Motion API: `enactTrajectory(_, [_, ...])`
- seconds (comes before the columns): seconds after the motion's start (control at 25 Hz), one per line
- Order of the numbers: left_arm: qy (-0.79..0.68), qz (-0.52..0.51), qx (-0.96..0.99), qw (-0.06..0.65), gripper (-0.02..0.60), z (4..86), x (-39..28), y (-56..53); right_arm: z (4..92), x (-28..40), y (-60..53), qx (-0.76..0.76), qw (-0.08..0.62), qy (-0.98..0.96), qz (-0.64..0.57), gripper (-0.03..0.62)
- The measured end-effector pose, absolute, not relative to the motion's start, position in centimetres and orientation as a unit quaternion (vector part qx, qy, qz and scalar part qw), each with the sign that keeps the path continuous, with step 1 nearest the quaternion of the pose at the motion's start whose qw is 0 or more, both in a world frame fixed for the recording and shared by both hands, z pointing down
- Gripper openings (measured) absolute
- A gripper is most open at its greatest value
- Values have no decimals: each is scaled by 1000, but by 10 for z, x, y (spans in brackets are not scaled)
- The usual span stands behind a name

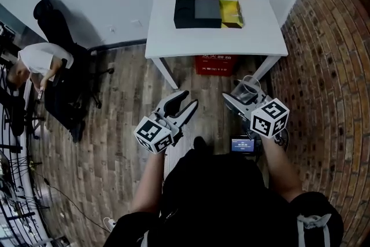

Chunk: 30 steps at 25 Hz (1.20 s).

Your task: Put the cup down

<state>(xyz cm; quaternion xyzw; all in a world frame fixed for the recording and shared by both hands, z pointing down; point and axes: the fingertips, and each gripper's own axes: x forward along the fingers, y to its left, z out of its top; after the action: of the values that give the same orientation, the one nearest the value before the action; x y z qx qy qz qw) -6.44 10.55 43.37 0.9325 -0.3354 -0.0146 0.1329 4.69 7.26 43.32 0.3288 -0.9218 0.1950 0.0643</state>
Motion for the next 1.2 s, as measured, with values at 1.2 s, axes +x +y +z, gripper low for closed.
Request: enactTrajectory(1.2, [-342, -2, 926, 162, 162, 464, -91, -111, 468, 18, -147, 324, 58, -914, 235, 272])
